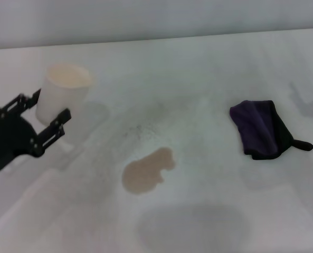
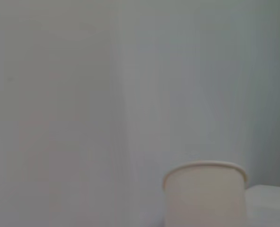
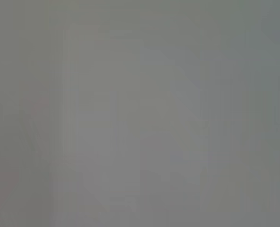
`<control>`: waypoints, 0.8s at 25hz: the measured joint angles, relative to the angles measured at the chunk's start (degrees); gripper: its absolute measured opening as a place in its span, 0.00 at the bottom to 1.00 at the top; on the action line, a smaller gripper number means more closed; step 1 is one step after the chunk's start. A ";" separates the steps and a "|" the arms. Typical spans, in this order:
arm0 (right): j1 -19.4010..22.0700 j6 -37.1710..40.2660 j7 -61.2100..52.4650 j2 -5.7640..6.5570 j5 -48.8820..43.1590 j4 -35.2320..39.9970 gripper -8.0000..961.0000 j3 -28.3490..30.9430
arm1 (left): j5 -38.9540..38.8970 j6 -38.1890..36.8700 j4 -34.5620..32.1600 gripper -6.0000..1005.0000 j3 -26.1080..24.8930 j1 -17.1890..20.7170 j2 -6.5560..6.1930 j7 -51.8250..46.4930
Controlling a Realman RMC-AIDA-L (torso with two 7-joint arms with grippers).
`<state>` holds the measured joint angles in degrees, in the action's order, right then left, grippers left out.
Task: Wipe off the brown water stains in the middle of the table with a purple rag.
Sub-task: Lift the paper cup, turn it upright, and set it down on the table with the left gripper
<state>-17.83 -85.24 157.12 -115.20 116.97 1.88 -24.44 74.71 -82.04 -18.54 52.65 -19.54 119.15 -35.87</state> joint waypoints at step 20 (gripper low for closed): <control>1.27 0.48 0.11 0.24 0.01 4.18 0.80 -2.30 | -7.49 3.95 14.13 0.64 0.17 5.05 0.26 14.05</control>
<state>-16.57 -84.76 157.24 -114.96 116.99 6.05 -26.75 67.23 -78.09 -4.41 52.82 -14.49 119.41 -21.82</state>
